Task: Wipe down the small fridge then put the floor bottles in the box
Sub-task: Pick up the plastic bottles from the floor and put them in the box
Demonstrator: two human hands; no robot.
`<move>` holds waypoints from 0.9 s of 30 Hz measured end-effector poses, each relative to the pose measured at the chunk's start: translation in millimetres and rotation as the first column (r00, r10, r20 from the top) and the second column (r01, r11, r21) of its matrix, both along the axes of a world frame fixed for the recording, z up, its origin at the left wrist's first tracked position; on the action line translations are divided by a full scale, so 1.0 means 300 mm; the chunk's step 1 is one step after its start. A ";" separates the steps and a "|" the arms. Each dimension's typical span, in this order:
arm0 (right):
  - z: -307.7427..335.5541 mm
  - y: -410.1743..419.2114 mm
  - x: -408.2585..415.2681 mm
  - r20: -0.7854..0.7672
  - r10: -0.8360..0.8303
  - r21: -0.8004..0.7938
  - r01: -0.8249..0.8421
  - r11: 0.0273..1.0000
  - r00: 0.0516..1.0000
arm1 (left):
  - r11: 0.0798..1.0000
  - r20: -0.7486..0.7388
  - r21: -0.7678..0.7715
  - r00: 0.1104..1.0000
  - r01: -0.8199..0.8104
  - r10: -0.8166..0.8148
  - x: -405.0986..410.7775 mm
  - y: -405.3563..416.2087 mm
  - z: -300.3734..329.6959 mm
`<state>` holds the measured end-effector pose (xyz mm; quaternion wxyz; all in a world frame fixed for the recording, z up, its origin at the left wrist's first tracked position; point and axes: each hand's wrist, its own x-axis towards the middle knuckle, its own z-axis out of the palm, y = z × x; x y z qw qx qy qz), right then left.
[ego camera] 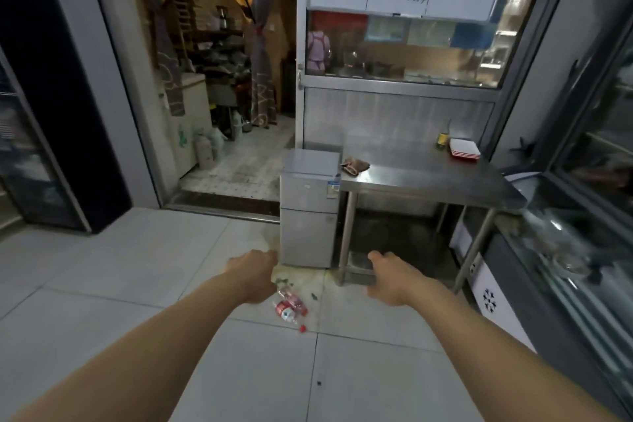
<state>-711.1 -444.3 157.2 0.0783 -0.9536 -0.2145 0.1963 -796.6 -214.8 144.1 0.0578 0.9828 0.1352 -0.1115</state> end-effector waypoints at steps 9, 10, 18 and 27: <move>-0.179 0.311 0.504 -0.056 0.002 -0.017 -0.003 1.000 0.998 | 1.000 -0.095 -0.022 0.995 0.008 -0.010 0.460 0.302 -0.163; -0.200 0.350 0.575 -0.059 -0.002 -0.008 0.001 1.000 0.998 | 1.000 -0.108 -0.021 0.994 0.003 -0.005 0.523 0.338 -0.180; -0.365 0.635 1.004 -0.135 0.029 -0.051 -0.036 0.998 0.990 | 0.996 -0.214 -0.081 0.977 -0.028 0.010 0.928 0.557 -0.342; -0.619 0.827 1.254 -0.272 -0.074 -0.132 0.039 0.991 0.960 | 0.990 -0.309 -0.135 0.947 0.048 -0.088 1.258 0.808 -0.593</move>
